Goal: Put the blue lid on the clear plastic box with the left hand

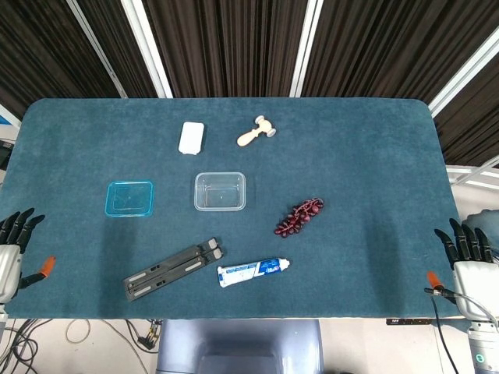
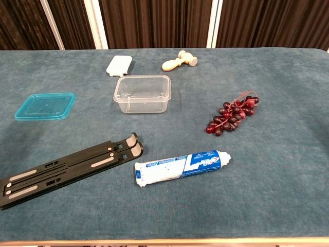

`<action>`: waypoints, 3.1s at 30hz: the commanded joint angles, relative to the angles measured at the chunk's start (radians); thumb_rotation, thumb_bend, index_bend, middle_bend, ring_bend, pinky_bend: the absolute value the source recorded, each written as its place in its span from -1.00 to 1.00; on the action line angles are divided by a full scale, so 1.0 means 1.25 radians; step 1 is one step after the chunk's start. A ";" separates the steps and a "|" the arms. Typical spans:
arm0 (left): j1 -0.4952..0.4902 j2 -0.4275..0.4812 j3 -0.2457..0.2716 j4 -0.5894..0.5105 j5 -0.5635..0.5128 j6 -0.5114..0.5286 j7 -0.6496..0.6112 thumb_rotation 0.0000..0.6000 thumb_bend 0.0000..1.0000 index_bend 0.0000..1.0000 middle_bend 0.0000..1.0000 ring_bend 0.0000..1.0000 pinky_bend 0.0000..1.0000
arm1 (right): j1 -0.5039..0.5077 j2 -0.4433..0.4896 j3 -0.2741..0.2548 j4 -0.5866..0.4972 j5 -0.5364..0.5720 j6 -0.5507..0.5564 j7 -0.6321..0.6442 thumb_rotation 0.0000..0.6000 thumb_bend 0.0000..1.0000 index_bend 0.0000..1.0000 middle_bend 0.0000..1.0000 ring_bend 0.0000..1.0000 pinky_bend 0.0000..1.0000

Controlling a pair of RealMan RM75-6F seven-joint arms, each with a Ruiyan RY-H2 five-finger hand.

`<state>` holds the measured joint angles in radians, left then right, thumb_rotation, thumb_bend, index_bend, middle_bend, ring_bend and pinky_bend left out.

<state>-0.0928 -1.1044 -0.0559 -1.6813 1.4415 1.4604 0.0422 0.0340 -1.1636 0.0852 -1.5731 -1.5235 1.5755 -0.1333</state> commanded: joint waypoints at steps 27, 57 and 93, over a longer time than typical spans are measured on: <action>-0.321 0.055 -0.105 0.099 -0.297 -0.528 0.097 1.00 -0.74 -0.83 -0.96 -1.00 -0.87 | -0.007 0.008 0.010 -0.028 0.040 -0.012 0.040 1.00 -0.42 -0.67 -0.92 -0.96 -1.00; -0.530 -0.207 -0.049 0.485 -0.392 -0.754 0.117 1.00 -0.85 -0.91 -0.93 -1.00 -0.90 | -0.011 0.012 0.017 -0.036 0.064 -0.017 0.026 1.00 -0.42 -0.67 -0.92 -0.96 -1.00; -0.593 -0.304 -0.008 0.577 -0.407 -0.788 0.125 1.00 -0.85 -0.93 -0.86 -1.00 -0.90 | -0.012 0.010 0.019 -0.037 0.071 -0.019 0.010 1.00 -0.42 -0.67 -0.92 -0.96 -1.00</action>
<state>-0.8350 -1.4824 -0.0676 -0.9622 0.9324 0.4746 0.1988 0.0193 -1.1514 0.1087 -1.6190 -1.4348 1.5521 -0.1205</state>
